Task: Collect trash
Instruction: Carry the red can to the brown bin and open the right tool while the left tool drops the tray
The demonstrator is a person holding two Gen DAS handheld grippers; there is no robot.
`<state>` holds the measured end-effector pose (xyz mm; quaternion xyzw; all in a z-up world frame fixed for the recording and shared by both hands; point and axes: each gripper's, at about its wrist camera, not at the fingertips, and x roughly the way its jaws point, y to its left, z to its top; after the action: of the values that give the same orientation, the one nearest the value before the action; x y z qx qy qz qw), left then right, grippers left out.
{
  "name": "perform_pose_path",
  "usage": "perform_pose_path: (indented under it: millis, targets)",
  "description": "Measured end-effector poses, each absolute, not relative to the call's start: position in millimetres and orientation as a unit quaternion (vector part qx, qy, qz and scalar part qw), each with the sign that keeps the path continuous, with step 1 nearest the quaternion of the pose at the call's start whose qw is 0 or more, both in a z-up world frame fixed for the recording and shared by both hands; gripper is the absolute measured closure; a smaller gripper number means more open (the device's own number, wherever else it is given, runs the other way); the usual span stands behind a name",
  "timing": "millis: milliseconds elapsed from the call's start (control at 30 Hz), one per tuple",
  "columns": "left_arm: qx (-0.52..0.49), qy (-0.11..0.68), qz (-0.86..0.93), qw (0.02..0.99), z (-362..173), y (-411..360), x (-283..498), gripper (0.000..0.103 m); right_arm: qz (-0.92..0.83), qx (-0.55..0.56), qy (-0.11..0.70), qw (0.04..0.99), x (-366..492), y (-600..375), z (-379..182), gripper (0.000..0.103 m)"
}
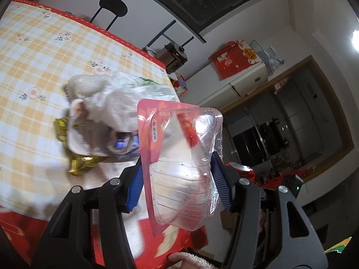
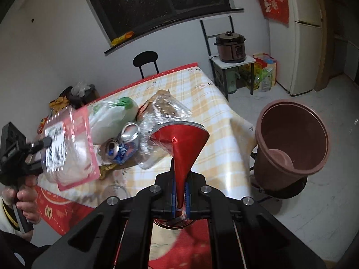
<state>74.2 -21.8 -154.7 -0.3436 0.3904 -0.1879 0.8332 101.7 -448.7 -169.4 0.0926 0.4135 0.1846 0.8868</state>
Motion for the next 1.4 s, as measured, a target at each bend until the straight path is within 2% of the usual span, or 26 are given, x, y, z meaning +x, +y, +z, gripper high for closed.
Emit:
perform_pose_path:
  millis: [467,867,967,1067,1233,1400]
  targets:
    - [-0.294,0.42,-0.182,0.839,-152.6,-219.6,146.2,0.046,0.158,0.146,0.376,0.901,147.0,-649.0,-168.0,0.096]
    - [-0.231,0.495,-0.211,0.811,-205.8,-395.5,261.0,0.045,0.06,0.211,0.386,0.896,112.8,-765.3,-200.8,0.096]
    - [-0.22,0.504,-0.217,0.807,-217.3,-427.4,282.8,0.042,0.042,0.216,0.392,0.893,101.6,-780.6,-207.8,0.096]
    - [-0.225,0.491,-0.234,0.808,-216.0,-450.5,302.5,0.021,0.028,0.224,0.393,0.891,95.3,-796.2,-211.0,0.096]
    - [-0.212,0.468,-0.251,0.82,-189.6,-462.1,310.5,0.019,0.025,0.227,0.385,0.894,103.1,-807.2,-210.5,0.096]
    - [-0.196,0.434,-0.23,0.848,-161.1,-433.5,292.1,0.014,0.045,0.216,0.387,0.895,127.3,-801.5,-206.7,0.096]
